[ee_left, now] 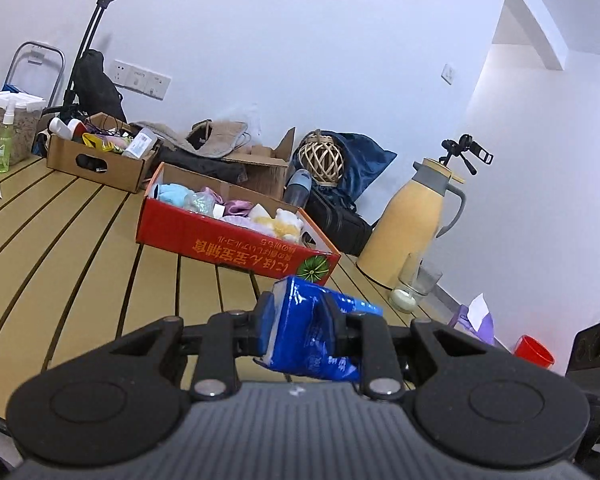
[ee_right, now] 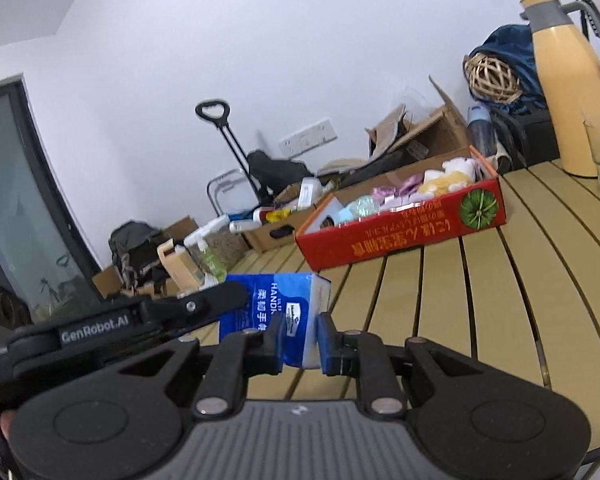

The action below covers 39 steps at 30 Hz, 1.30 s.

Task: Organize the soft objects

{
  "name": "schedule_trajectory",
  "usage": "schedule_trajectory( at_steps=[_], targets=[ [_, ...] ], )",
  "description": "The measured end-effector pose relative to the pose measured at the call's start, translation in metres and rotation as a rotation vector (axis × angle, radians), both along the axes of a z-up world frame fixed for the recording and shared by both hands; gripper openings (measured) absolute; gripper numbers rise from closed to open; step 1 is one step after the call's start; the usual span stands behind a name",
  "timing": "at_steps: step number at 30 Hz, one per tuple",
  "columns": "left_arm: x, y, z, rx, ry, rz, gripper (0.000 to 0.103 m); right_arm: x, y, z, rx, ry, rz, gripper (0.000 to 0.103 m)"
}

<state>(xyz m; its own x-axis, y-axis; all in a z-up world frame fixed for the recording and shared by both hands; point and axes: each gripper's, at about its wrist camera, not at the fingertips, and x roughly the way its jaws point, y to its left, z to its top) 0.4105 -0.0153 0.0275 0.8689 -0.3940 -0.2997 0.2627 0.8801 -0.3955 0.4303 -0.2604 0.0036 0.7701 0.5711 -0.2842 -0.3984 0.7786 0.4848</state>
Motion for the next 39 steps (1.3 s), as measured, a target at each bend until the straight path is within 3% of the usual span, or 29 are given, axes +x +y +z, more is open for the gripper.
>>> schedule_trajectory(
  at_steps=[6, 11, 15, 18, 21, 24, 26, 28, 30, 32, 35, 39],
  targets=[
    [0.042, -0.006, 0.021, -0.018, -0.042, -0.029, 0.025, 0.019, -0.009, 0.017, 0.021, -0.035, -0.037, 0.016],
    [0.143, -0.023, 0.047, 0.076, -0.069, -0.053, 0.029, 0.111, -0.018, 0.049, 0.028, -0.042, -0.039, 0.016],
    [0.244, -0.022, 0.053, 0.051, -0.004, -0.038, 0.029, 0.205, -0.013, 0.069, -0.01, -0.026, -0.074, 0.016],
    [0.313, -0.015, 0.038, 0.041, 0.082, -0.043, 0.028, 0.278, -0.001, 0.069, -0.073, 0.0, -0.089, 0.016],
    [0.367, -0.003, 0.006, 0.015, 0.205, -0.039, 0.029, 0.338, 0.012, 0.052, -0.14, 0.058, -0.08, 0.016],
    [0.401, 0.0, -0.027, 0.075, 0.289, -0.032, 0.028, 0.387, 0.027, 0.021, -0.186, 0.145, -0.055, 0.016],
    [0.413, -0.003, -0.042, 0.156, 0.337, 0.007, 0.028, 0.406, 0.037, 0.004, -0.23, 0.182, -0.051, 0.014],
    [0.415, 0.002, -0.048, 0.154, 0.365, -0.005, 0.031, 0.417, 0.045, -0.008, -0.294, 0.22, -0.046, 0.016],
    [0.409, 0.006, -0.044, 0.136, 0.338, -0.012, 0.041, 0.42, 0.046, -0.014, -0.334, 0.236, -0.046, 0.018],
    [0.401, 0.007, -0.037, 0.161, 0.313, -0.006, 0.042, 0.42, 0.043, -0.02, -0.33, 0.253, -0.034, 0.015],
    [0.387, 0.006, -0.018, 0.204, 0.269, -0.014, 0.044, 0.409, 0.038, -0.01, -0.333, 0.236, -0.029, 0.02],
    [0.36, 0.01, 0.017, 0.251, 0.209, -0.009, 0.045, 0.386, 0.02, 0.027, -0.323, 0.166, -0.039, 0.023]
  ],
)
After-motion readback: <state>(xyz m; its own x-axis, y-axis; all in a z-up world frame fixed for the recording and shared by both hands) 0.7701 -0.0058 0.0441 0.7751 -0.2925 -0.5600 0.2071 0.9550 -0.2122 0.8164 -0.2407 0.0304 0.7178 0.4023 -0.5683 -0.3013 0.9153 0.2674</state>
